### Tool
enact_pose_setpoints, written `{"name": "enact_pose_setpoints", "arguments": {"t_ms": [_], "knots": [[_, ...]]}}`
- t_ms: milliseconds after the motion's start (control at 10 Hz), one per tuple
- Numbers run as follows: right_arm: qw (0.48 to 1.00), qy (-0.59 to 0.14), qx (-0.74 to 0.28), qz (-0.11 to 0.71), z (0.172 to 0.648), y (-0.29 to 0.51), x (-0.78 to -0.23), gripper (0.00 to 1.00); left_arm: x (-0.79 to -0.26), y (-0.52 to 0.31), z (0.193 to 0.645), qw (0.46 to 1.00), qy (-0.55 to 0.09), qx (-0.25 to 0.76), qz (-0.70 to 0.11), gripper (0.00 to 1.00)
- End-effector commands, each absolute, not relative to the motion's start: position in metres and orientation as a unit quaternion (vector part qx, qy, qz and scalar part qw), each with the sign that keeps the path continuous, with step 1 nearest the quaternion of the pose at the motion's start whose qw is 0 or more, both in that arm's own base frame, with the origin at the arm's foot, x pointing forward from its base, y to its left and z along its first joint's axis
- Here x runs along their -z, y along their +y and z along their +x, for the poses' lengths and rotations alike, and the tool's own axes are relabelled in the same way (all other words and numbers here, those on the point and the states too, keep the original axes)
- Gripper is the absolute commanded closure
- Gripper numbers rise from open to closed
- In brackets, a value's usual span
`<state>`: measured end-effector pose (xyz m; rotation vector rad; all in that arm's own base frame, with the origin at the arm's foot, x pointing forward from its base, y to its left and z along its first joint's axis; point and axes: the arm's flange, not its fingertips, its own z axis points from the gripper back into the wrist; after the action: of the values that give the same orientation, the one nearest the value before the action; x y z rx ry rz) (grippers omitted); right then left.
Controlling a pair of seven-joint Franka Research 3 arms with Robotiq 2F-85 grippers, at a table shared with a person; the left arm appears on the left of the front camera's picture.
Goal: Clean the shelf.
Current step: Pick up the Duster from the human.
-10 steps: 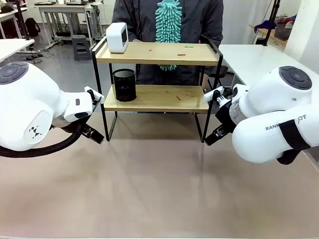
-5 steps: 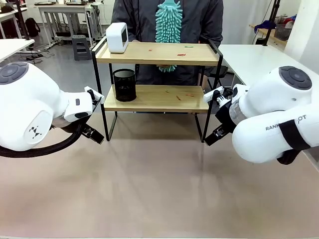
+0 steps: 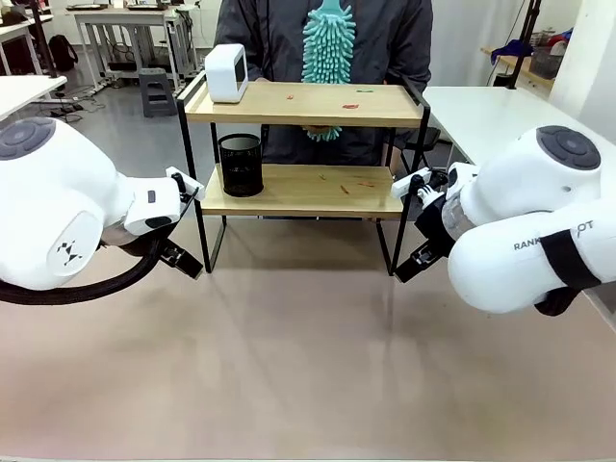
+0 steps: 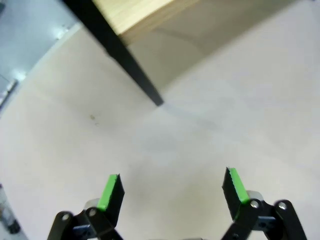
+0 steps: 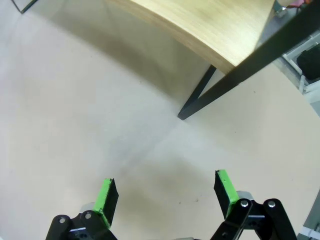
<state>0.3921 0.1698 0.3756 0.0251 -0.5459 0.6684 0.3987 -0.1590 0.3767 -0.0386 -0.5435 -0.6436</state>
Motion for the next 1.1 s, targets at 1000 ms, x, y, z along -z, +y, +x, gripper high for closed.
{"name": "enact_pose_setpoints", "arguments": {"t_ms": [1000], "knots": [[0.867,-0.230,-0.036,0.440,0.255,-0.108,-0.544,0.00,-0.514,0.166,0.271,0.815,-0.363,0.083,-0.443,0.00]]}}
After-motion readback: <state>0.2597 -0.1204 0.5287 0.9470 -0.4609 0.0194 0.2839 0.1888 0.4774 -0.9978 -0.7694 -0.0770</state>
